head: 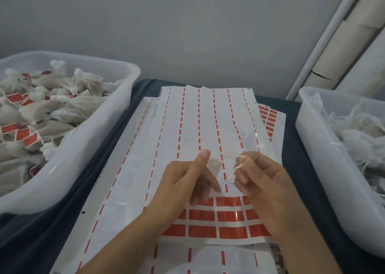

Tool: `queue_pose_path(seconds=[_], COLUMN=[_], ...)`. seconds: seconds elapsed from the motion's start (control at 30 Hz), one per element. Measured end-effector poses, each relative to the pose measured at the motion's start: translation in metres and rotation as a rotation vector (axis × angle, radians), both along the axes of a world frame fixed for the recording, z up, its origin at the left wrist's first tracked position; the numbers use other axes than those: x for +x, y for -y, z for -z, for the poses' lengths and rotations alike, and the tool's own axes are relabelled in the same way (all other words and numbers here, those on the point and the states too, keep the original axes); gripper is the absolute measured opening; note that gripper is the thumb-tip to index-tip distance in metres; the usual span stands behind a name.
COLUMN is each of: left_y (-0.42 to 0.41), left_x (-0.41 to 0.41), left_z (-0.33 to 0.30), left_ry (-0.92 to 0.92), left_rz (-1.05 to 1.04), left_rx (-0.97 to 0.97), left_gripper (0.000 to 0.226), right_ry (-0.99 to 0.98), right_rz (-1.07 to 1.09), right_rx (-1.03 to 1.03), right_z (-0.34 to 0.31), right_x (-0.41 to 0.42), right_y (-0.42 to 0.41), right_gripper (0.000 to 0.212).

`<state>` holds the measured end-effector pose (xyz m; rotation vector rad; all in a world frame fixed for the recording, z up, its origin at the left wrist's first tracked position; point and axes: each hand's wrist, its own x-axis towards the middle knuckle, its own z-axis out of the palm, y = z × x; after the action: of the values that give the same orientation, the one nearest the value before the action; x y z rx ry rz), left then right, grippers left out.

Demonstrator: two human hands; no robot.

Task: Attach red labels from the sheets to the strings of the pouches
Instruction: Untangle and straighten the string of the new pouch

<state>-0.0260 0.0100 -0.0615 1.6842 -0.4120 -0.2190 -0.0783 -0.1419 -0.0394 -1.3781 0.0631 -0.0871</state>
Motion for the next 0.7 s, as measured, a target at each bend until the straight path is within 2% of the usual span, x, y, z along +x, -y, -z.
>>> queue_pose_path(seconds=[0.07,0.1,0.2,0.27,0.33,0.43,0.5,0.57,0.63,0.67,0.7], left_y=[0.001,0.000,-0.007,-0.015,-0.020,-0.023,-0.020,-0.012,0.001,0.006,0.012], left_x=[0.006,0.009,0.019,0.023,0.026,0.025,0.022,0.028,0.032,0.033,0.037], left_z=[-0.004,-0.005,-0.002,-0.002,-0.004,-0.006,-0.004,0.002,-0.002,-0.002,0.000], left_ry=[-0.380,-0.496,-0.607,-0.688,-0.738,-0.651,-0.585,-0.638,-0.879,-0.946,-0.915], left_rz=[0.170,0.185,0.160,0.176,0.196,0.217,0.220,0.280,0.598,0.720,0.705], left_rx=[0.013,-0.032,-0.348,-0.608,-0.746,-0.523,-0.308,-0.110,0.019,0.058,0.176], left_gripper=[0.067,0.065,0.047,0.035,0.029,0.037,0.045,0.053,0.056,0.050,0.050], right_ry=[0.004,0.018,0.022,-0.045,-0.129,-0.238,-0.183,0.045,0.347,0.438,0.456], right_rz=[-0.105,-0.182,-0.373,-0.386,-0.319,-0.093,0.042,0.213,0.302,0.288,0.243], right_rx=[-0.065,-0.122,-0.319,-0.424,-0.575,-0.669,-0.752,-0.922,-1.080,-1.091,-1.045], right_z=[-0.003,-0.005,-0.006,-0.003,0.004,0.007,0.009,0.012,0.017,0.022,0.025], right_x=[-0.002,-0.002,-0.001,-0.001,0.001,0.006,0.009,0.009,0.009,0.007,0.006], right_y=[-0.002,-0.004,-0.009,-0.009,-0.002,0.005,0.003,-0.004,-0.012,-0.015,-0.020], right_gripper=[0.009,0.007,0.010,0.010,0.016,0.014,0.026,0.018,0.009,0.008,0.008])
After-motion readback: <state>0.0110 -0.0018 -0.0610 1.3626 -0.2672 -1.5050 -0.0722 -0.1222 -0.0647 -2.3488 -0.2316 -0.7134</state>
